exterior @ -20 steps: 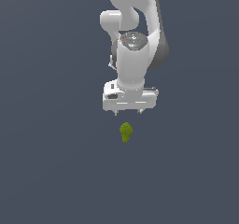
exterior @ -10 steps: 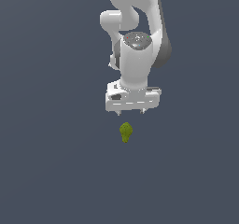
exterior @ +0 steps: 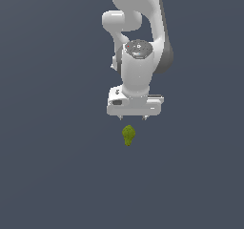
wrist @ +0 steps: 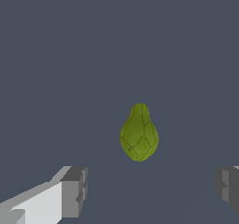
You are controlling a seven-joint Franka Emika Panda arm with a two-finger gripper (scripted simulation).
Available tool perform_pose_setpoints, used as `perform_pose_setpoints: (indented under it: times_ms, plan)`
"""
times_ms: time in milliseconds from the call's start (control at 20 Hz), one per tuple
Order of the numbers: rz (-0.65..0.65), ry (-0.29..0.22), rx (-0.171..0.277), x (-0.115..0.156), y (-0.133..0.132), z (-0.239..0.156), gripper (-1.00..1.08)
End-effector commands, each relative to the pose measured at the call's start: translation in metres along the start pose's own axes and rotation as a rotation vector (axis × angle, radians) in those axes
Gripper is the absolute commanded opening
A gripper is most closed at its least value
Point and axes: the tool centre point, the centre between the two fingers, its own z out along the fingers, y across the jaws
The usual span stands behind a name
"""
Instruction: Pick up the object and move it to a goal position.
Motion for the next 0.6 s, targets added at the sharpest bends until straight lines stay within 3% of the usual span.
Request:
perform_pose_setpoints:
  times_ms: [0, 550]
  plan:
    - [0.046, -0.005, 0.0, 0.001, 0.001, 0.008, 1.0]
    - [0.336, -0.034, -0.012, 0.002, 0.011, 0.055, 1.0]
